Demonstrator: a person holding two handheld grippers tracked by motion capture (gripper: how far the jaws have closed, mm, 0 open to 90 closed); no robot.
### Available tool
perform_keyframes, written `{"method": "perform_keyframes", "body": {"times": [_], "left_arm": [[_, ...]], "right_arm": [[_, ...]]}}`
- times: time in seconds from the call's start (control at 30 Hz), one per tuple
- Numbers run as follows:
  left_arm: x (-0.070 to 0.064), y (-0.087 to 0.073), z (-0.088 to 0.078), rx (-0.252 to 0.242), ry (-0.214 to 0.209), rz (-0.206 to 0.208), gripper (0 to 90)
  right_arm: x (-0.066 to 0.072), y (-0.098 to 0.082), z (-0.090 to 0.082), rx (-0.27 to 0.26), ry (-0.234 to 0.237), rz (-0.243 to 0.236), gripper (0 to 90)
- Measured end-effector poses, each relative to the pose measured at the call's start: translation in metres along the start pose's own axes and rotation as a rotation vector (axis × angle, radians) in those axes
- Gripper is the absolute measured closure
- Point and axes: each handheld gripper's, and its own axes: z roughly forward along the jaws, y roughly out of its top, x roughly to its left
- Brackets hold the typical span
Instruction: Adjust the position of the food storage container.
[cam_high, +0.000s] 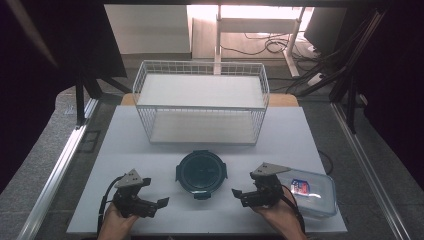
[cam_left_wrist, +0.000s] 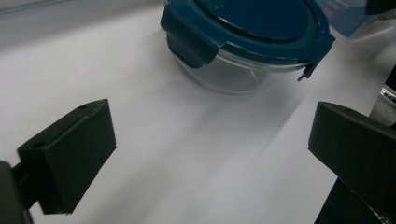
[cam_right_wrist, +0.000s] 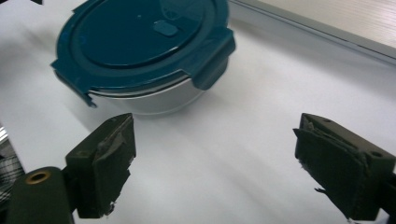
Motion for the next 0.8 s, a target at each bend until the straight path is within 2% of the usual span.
{"method": "perform_keyframes", "body": {"times": [0.07, 0.13, 0.33, 0.47, 0.63, 0.73, 0.8], "left_arm": [[0.000, 0.000, 0.000, -0.007, -0.012, 0.002, 2.0], [-0.002, 0.000, 0.000, -0.002, 0.002, 0.014, 2.7], [-0.006, 0.000, 0.002, 0.011, 0.008, 0.060, 9.0], [-0.007, 0.000, 0.003, 0.013, 0.008, 0.068, 12.3], [-0.008, 0.000, 0.003, 0.014, 0.019, 0.079, 16.8], [-0.010, 0.001, 0.003, 0.002, 0.001, 0.082, 23.2], [-0.013, 0.004, 0.005, -0.013, -0.032, 0.077, 32.8]], "right_arm": [[-0.001, 0.000, 0.000, -0.004, 0.002, 0.009, 15.3], [-0.002, -0.001, 0.001, -0.001, -0.006, 0.019, 16.4], [-0.003, -0.002, 0.001, -0.004, -0.006, 0.020, 18.7], [-0.002, -0.002, 0.001, 0.000, -0.007, 0.016, 21.6], [0.001, -0.002, 0.002, 0.012, -0.010, -0.017, 27.3], [0.002, -0.002, 0.002, 0.019, -0.021, -0.034, 30.3], [0.001, -0.002, 0.002, 0.018, -0.028, -0.035, 31.6]]}}
